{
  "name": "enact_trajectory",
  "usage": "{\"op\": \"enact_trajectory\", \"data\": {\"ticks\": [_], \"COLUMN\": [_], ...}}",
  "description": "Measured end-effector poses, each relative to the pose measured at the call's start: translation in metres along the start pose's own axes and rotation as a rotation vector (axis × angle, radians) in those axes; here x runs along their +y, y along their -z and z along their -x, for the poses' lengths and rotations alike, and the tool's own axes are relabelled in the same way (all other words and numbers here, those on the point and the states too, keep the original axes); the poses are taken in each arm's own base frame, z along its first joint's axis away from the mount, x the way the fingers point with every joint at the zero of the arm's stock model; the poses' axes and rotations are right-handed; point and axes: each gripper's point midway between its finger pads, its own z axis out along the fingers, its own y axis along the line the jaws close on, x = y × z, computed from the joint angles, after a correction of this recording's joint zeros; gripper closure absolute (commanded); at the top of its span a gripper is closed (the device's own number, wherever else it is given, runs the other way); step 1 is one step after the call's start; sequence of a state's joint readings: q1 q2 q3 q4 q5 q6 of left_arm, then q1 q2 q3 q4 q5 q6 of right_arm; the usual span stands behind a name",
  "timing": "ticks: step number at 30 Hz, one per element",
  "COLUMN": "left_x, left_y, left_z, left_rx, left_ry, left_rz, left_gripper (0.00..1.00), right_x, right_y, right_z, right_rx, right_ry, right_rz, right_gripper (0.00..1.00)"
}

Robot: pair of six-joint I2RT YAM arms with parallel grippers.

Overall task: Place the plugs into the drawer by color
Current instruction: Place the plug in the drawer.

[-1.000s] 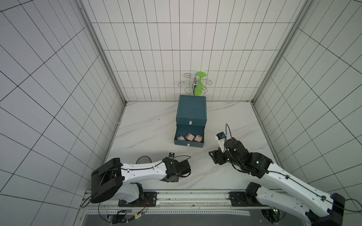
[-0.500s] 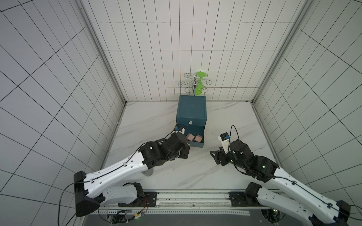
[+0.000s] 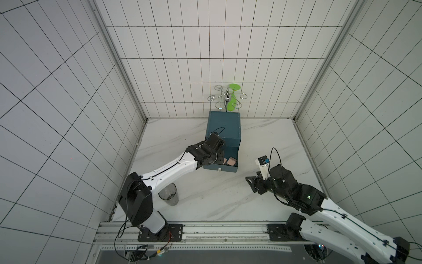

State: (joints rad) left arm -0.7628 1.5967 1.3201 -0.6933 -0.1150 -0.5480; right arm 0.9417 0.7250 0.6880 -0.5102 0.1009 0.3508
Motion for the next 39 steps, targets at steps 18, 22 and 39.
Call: {"op": "enact_trajectory", "data": {"ticks": [18, 22, 39], "left_x": [0.016, 0.02, 0.013], "left_y": [-0.031, -0.031, -0.034], "left_z": [0.016, 0.021, 0.029], "left_rx": [-0.05, -0.065, -0.093], "left_ry": [0.075, 0.103, 0.135], "left_rz": [0.004, -0.027, -0.087], "left_gripper": [0.81, 0.71, 0.6], "right_x": [-0.003, -0.003, -0.003], "right_y": [-0.02, -0.02, -0.026], "right_z": [-0.013, -0.013, -0.017], "right_rx": [0.08, 0.079, 0.104], "right_ry": [0.016, 0.016, 0.023], "right_rz": [-0.034, -0.034, -0.042], "right_gripper": [0.27, 0.27, 0.27]}}
